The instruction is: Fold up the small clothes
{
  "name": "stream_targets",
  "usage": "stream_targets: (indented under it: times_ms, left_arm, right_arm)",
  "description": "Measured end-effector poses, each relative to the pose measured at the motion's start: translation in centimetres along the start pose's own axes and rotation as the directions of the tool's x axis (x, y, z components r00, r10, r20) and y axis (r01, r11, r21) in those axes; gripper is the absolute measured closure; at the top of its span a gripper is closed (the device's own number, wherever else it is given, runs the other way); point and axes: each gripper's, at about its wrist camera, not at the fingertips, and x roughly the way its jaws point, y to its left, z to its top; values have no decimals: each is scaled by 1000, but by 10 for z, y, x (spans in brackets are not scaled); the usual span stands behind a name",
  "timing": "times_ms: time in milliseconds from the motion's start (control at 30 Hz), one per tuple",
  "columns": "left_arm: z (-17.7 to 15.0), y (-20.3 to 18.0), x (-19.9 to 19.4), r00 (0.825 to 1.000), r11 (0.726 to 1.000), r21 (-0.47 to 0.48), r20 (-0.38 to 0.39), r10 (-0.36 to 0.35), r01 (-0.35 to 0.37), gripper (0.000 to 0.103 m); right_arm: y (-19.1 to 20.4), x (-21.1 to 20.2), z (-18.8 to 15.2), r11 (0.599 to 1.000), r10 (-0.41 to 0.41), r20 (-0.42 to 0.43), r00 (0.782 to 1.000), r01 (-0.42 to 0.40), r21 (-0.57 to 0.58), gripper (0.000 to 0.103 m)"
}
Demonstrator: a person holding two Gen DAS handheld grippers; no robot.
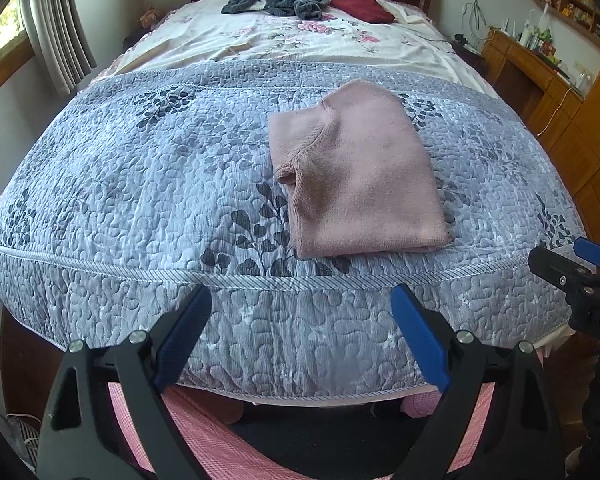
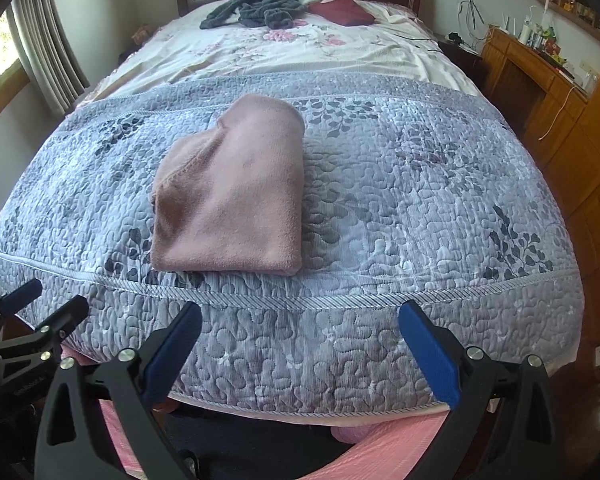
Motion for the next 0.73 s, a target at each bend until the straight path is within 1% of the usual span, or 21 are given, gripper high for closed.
stream_targets:
  times_ms: [233,533,733]
  left_arm:
    - [1,-4,2,1000,1000,10,-2,5,-5,13]
    - [2,-3,5,1000,1000,8,-4,14,-14,12]
    - [2,-3,6,1000,1000,8,-3,18,-18,12]
  right_arm:
    - [-1,1,2,1000,3,10,1000,-3,-4,4]
    - [-2,7,3,1000,15,-21,1000,-15,4,4]
    - [-4,9,4,1000,8,-24,1000,-8,5,4]
